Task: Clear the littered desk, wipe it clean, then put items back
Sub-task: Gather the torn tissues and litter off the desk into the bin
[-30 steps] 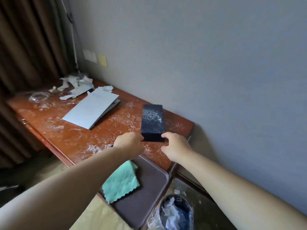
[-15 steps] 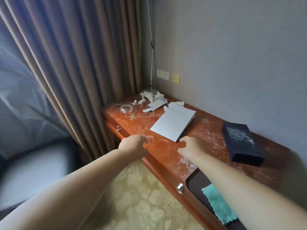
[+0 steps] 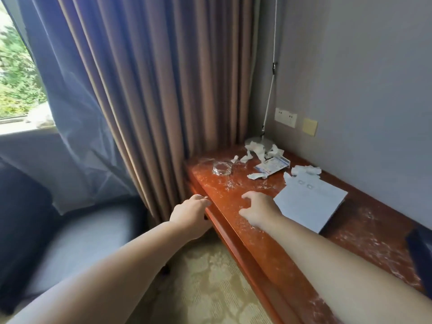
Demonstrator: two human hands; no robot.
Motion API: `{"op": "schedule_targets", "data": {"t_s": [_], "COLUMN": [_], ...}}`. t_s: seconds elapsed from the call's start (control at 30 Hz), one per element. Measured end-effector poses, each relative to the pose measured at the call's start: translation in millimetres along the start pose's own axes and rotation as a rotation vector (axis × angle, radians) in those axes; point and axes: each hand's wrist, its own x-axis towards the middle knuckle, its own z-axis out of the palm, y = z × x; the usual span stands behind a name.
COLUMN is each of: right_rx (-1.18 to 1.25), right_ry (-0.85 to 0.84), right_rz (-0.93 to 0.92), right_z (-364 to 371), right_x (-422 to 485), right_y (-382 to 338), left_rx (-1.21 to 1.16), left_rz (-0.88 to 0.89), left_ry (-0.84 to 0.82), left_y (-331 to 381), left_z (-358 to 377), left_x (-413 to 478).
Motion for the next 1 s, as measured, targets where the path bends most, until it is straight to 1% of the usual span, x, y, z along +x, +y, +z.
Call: {"op": "schedule_targets", "data": {"t_s": [0.23, 0.4, 0.5, 0.67, 0.77, 0.9, 1.0], "right_rx": [0.058, 0.083, 0.098, 0.092, 0.063, 0.089, 0.1], "right_ry": [-0.078, -0.094, -0.102, -0.097, -0.046, 0.066, 0.1], "right_rz": [0.026, 0.093, 0.164, 0.302, 0.393, 0.53, 0.612], "right_z": [-2.0, -1.7, 5.7, 18.5, 23.1, 32.8, 45.1], "right_x": [116.6, 169.8, 190.1, 217.1, 239.0, 265.2, 278.5], "right_y": [19.0, 47.6, 66.7, 85.9, 87.0, 74.1, 58.9], "left_rx": [0.015, -0.002, -0.005, -0.009, 0.005, 0.001, -0.038], "left_rz": [-0.049, -0.043, 0.022, 0.113, 0.181, 0.298, 0.348], "left_ry": [-0.018, -0.119, -0.186, -0.244, -0.265, -0.272, -0.286], "left_y": [-9.2, -0.5, 8.4, 3.8, -7.4, -27.4, -42.5], "left_z": [-4.3, 24.1, 44.7, 66.2, 67.0, 57.4, 49.4], "left_x": [126.1, 198.3, 232.5, 286.8, 322.6, 370.4, 401.3]}}
